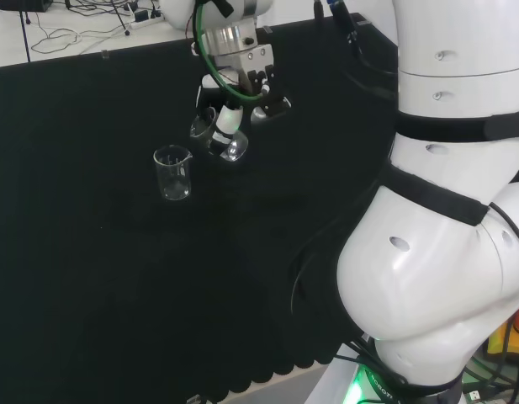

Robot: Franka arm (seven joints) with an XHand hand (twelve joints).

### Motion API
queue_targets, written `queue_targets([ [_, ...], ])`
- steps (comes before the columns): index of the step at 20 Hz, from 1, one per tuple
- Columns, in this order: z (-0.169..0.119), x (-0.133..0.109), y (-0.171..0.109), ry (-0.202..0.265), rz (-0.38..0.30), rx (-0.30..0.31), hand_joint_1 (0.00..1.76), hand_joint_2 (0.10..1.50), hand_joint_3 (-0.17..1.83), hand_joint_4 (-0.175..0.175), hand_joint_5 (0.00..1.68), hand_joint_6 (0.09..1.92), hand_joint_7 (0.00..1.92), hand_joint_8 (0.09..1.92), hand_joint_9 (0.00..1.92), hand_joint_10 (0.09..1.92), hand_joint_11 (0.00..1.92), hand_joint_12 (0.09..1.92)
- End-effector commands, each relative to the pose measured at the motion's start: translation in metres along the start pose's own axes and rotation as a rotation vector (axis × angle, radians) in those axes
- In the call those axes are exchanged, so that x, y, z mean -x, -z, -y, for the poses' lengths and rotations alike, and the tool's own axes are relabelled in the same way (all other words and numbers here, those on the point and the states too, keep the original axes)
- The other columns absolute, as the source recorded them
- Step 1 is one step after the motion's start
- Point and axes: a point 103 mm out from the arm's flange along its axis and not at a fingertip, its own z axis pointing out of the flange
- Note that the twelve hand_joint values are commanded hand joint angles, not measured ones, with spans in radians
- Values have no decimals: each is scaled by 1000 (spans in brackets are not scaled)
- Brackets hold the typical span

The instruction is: Pour the water from the handheld beaker into the one on the table.

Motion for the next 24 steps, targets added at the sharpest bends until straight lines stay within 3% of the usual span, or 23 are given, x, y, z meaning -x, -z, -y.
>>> queue_targets([
  [1, -3, -6, 4, -5, 61, -49, 1129, 717, 521, 175, 1311, 550, 1597, 127, 1549, 87, 1081, 940],
  [7, -6, -14, 10, -34, 133, -93, 1131, 708, 535, 175, 1314, 549, 1599, 125, 1552, 87, 1090, 931],
  [24, -10, -25, 26, -69, 219, -190, 1133, 695, 559, 175, 1316, 555, 1606, 125, 1562, 87, 1113, 913],
])
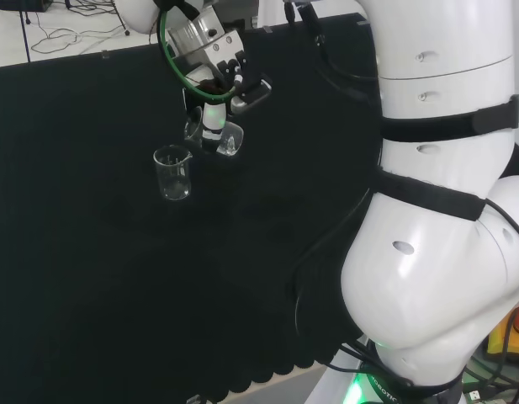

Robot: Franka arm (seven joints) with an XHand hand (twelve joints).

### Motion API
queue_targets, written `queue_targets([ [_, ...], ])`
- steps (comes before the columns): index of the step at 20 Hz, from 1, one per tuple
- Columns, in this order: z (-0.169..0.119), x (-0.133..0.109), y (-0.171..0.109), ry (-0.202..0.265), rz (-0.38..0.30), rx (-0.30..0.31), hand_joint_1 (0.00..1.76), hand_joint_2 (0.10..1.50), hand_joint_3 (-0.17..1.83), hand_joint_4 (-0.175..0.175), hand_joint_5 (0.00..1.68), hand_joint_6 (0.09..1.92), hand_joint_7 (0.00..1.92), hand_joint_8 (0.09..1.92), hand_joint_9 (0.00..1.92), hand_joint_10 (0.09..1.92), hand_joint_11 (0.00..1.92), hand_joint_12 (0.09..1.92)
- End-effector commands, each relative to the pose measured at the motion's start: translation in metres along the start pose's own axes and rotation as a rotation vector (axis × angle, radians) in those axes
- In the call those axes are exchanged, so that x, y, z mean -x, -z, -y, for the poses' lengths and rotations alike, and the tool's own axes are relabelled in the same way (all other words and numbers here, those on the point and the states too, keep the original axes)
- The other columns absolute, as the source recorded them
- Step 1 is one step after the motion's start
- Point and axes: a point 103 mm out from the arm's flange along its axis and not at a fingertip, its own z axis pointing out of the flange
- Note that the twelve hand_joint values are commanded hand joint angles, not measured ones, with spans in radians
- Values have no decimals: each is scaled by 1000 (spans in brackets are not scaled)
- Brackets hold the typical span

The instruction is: Pour the water from the handheld beaker into the one on the table.

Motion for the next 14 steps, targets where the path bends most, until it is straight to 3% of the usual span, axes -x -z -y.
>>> queue_targets([
  [1, 0, -5, 4, -4, 44, -44, 1133, 695, 560, 175, 1315, 556, 1606, 125, 1562, 87, 1113, 913],
  [14, 2, -14, 11, -9, 101, -86, 1134, 685, 583, 175, 1310, 574, 1610, 125, 1569, 87, 1136, 892],
])
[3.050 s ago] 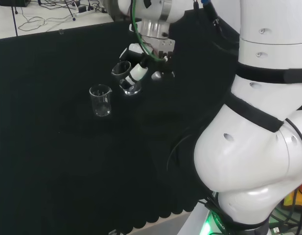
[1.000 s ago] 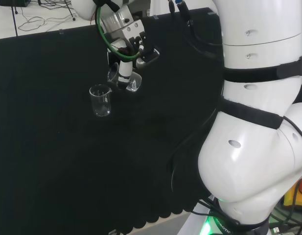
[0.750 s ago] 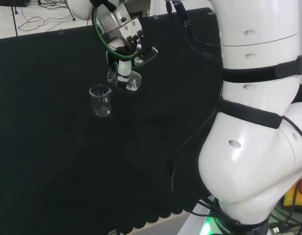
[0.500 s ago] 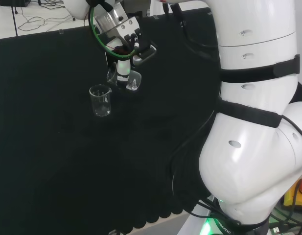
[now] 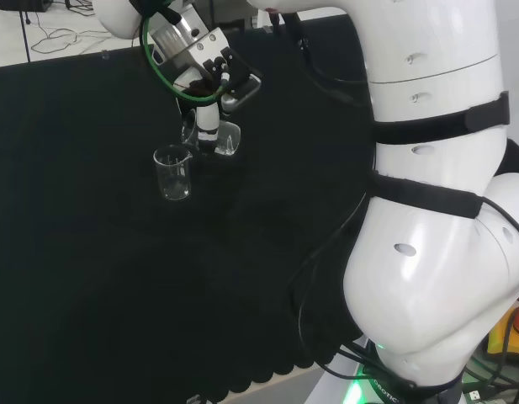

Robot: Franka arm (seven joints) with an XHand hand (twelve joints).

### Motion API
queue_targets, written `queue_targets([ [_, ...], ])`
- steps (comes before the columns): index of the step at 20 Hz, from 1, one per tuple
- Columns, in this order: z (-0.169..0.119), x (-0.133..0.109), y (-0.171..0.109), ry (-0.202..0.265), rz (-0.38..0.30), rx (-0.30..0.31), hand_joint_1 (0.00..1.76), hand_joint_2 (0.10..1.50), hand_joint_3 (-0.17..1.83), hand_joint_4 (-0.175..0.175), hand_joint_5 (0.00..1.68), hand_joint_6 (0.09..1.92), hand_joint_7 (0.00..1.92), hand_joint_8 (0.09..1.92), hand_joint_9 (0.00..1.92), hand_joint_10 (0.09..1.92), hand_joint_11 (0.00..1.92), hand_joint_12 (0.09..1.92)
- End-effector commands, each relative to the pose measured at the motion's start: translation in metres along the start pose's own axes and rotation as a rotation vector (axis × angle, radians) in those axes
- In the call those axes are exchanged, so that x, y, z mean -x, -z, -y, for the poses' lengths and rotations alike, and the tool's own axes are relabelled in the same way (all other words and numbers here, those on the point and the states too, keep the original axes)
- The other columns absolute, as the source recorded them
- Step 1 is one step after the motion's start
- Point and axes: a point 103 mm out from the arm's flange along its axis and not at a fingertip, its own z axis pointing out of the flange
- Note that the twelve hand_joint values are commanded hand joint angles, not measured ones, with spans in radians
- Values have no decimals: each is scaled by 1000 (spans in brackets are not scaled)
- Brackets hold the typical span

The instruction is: Pour the water from the handheld beaker into the one on the table.

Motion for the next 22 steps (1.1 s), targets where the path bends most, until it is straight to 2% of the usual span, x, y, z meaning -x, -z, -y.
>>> queue_targets([
  [1, 1, -2, 2, -5, 13, -16, 1134, 683, 587, 175, 1310, 577, 1610, 125, 1569, 87, 1138, 889],
  [22, 2, -22, 14, -39, 115, -91, 1129, 692, 594, 169, 1276, 640, 1608, 127, 1562, 87, 1145, 876],
])
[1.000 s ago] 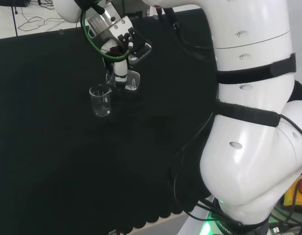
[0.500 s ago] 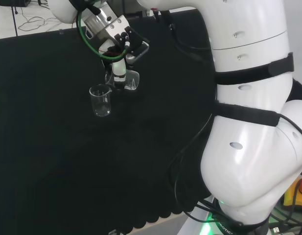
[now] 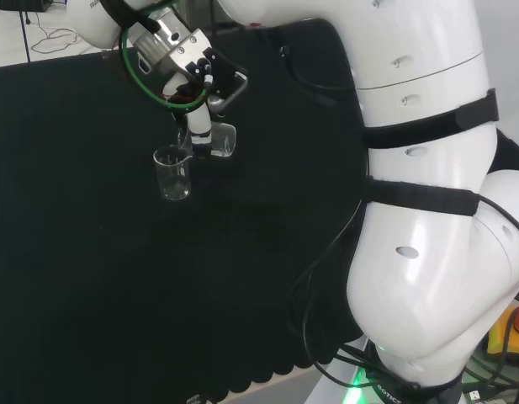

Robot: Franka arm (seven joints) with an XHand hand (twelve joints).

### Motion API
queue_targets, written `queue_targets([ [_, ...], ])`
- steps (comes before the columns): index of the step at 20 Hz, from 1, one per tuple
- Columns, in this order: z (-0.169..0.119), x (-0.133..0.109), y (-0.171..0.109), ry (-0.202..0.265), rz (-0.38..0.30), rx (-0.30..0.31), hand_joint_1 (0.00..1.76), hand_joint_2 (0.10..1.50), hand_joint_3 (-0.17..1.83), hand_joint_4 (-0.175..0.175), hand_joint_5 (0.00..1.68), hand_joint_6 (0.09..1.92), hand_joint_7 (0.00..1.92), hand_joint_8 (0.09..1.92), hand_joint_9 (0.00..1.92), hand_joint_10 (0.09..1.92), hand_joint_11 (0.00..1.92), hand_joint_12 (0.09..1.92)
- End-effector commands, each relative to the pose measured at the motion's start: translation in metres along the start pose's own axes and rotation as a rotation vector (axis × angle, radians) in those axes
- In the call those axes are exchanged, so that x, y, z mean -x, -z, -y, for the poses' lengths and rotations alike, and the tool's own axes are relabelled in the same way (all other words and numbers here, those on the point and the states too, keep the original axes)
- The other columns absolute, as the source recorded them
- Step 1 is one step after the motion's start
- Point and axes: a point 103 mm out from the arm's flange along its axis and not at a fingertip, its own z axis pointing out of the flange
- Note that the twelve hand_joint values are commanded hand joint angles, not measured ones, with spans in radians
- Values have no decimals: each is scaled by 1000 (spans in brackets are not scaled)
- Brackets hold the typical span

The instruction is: Pour the water from the handheld beaker into the one on the table.

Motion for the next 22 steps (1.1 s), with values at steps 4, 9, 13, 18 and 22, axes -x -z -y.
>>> queue_targets([
  [4, 1, -2, 8, -22, 35, -19, 1127, 700, 588, 161, 1262, 664, 1608, 129, 1560, 87, 1146, 873],
  [9, 1, -4, 11, -28, 44, -37, 1127, 704, 589, 151, 1253, 680, 1607, 130, 1558, 87, 1147, 872],
  [13, 0, -5, 13, -28, 59, -42, 1127, 706, 595, 139, 1240, 707, 1604, 134, 1557, 87, 1147, 869],
  [18, -1, -5, 15, -34, 76, -64, 1127, 706, 597, 138, 1238, 712, 1603, 135, 1556, 87, 1146, 869],
  [22, -1, -5, 16, -41, 84, -78, 1127, 706, 598, 137, 1237, 714, 1603, 136, 1556, 87, 1145, 869],
])
